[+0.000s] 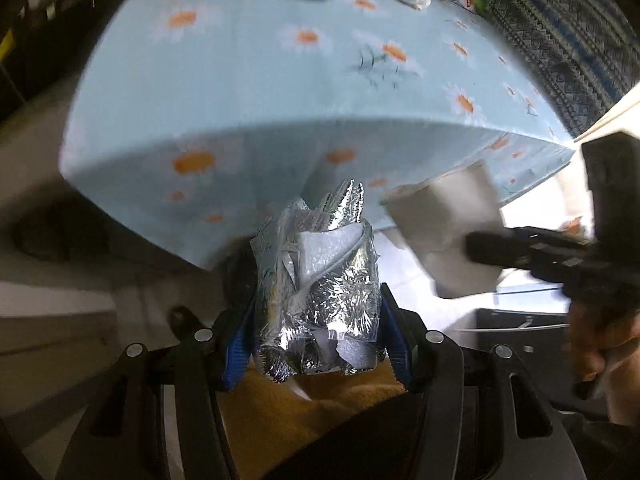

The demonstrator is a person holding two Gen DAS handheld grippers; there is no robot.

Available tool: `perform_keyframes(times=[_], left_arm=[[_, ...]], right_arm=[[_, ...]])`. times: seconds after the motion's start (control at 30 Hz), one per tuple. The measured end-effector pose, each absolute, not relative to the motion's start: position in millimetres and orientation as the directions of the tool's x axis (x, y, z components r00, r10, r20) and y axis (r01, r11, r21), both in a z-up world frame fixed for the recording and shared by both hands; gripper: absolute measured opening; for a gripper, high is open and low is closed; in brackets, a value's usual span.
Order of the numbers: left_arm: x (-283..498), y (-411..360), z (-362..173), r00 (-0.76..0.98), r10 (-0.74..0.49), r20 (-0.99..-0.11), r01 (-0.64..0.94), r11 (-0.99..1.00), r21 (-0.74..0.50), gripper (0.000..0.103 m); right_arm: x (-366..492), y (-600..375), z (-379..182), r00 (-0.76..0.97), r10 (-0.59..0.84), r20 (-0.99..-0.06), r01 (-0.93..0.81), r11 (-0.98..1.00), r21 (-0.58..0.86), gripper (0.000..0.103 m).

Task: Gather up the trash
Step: 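Carry the foil packet and paper towel down over the trash bin with both tools, then open both tools to drop the foil and paper towel into the bin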

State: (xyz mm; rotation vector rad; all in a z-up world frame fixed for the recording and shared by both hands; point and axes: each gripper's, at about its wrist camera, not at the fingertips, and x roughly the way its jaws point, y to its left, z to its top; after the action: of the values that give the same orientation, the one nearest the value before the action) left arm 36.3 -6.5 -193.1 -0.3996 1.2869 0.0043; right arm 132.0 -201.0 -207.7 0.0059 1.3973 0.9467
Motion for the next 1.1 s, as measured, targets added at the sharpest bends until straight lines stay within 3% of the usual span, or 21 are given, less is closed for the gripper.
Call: perform_keyframes(times=[0.1,0.37,0.73,0.77,0.83,0.9,1.1], left_arm=[[35,-1,-208,0.265,-0.207,-0.942,-0.23,0.935,-0.27,0.054],[41,4,-269,0.174,-0.217,-0.961,-0.259,0.931,-0.257,0.054],[43,9,-313,0.095,-0.213,-0.972,-0.283,0.931,-0.232,0.056],[43,10,-316,0.087,-0.214,-0.973,-0.284,0.931,-0.23,0.056],[42,11,-320,0.073,-0.228,-0.971,-0.306,0.922,-0.239,0.069],[41,12,-320,0.071,-0.237,-0.969,-0.312,0.917,-0.247,0.073],[42,13,-314,0.071,-0.224,-0.972,-0.301,0.924,-0.235,0.073]], right_arm=[[121,-195,-230,-0.115,0.503,-0.856,-0.584,0.663,0.468,0.036],[116,-185,-285,-0.181,0.433,-0.883,-0.558,0.694,0.455,0.036],[126,-177,-330,-0.243,0.386,-0.89,-0.472,0.755,0.456,0.036],[127,-178,-332,-0.242,0.379,-0.893,-0.464,0.763,0.449,0.043],[131,-179,-331,-0.235,0.38,-0.895,-0.445,0.776,0.447,0.054],[135,-181,-329,-0.235,0.388,-0.891,-0.432,0.779,0.454,0.054],[143,-184,-317,-0.221,0.418,-0.881,-0.412,0.779,0.473,0.054]])
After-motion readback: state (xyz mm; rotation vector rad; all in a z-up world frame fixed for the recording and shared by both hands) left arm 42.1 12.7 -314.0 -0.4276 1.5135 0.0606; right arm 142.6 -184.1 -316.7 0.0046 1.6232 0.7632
